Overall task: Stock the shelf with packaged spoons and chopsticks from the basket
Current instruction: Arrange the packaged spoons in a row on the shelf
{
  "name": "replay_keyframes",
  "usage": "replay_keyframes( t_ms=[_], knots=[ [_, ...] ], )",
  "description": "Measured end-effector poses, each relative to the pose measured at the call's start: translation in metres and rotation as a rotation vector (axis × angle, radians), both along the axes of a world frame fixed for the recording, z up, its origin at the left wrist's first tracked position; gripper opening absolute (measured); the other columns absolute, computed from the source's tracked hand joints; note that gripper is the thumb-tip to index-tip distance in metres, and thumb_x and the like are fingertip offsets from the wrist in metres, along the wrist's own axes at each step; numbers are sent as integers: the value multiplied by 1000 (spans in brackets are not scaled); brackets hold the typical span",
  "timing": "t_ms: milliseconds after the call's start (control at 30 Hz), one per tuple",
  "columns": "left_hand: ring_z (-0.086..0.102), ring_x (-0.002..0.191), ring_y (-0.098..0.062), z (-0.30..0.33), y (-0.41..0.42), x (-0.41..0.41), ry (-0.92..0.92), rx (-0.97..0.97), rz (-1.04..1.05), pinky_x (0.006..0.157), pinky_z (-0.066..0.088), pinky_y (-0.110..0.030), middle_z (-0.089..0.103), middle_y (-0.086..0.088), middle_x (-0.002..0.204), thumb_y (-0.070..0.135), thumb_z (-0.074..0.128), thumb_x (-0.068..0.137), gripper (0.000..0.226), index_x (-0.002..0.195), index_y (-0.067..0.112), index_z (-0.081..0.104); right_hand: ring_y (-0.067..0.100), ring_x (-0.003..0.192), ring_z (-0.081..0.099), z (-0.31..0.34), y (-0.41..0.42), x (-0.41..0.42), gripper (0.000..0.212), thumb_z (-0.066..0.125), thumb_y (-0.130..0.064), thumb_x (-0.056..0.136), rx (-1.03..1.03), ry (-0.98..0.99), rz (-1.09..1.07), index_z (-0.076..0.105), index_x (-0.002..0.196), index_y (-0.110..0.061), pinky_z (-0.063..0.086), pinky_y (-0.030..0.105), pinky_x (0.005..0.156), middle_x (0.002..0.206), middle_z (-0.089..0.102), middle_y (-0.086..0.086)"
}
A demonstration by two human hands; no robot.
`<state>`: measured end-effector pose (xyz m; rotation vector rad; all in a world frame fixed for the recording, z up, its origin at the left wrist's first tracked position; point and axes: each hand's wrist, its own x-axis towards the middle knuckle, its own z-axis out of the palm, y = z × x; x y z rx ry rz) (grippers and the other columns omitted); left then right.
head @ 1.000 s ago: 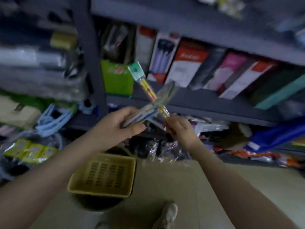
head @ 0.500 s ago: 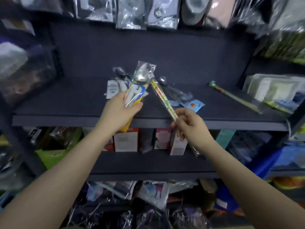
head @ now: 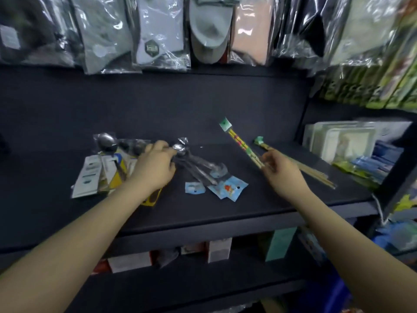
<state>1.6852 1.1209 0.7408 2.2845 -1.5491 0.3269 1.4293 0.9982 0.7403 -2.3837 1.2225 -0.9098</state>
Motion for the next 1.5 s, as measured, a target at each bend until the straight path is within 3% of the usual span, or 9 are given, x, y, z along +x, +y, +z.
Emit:
replay_keyframes(
  t_ms=[167,333,600,767,1000,1133,1267,1400,1500],
  knots=[
    [42,120,-18,13,-28,-36,29,11,-469,104,33,-31,51,1,125,24,52,88,32,119,16,57,40,104,56,-12,-59,-14,24,44,-8,91,-64,253,-212,54,113,-7,45,41,80,111,61,23],
    [46,115,-16,13,-35,-58,13,37,-582,100,40,-35,55,5,120,27,50,86,31,114,18,61,37,122,38,-17,-83,-22,36,37,-19,96,-104,638,-310,54,125,-8,36,43,98,132,45,17],
    [42,124,-16,3,19,-56,97,-27,-269,100,30,-22,52,2,130,25,53,89,46,133,18,43,32,111,54,7,-35,50,23,51,-15,89,-147,264,290,65,106,-9,43,40,95,116,60,14],
    [49,115,-43,-20,80,-4,132,-74,94,98,42,-47,49,-22,128,39,48,78,50,113,5,60,29,102,56,6,28,114,21,52,-17,88,-154,180,673,66,102,-10,48,43,88,107,63,10],
    [10,144,-30,-30,126,71,348,110,323,117,17,-41,6,-11,157,64,48,76,72,139,33,32,31,125,45,11,87,208,72,47,-28,94,-94,387,981,3,151,-18,39,38,104,143,43,14],
    [28,140,-23,-22,138,105,226,241,184,111,32,-41,21,-1,155,85,27,63,97,142,29,27,20,147,8,7,104,261,53,30,-32,101,-358,613,1016,13,150,-23,7,28,117,160,11,1],
    [55,116,-27,-17,145,121,-112,333,202,91,48,-37,48,-6,138,51,40,87,60,133,14,42,15,148,-1,-1,98,294,56,21,-45,99,-347,751,888,12,150,-25,-2,39,120,160,7,-7],
    [64,87,-30,-17,162,140,-258,195,92,68,52,-34,67,-7,104,49,10,71,72,112,13,58,15,147,-2,-3,87,312,56,23,-45,99,-294,727,718,16,150,-22,-2,41,118,160,5,-9],
    [65,79,-35,-16,174,150,-176,63,72,69,54,-39,69,-13,93,35,29,84,53,130,16,47,19,144,11,-3,87,320,53,31,-38,96,-321,669,671,26,147,-22,11,43,115,157,19,-7]
  ],
)
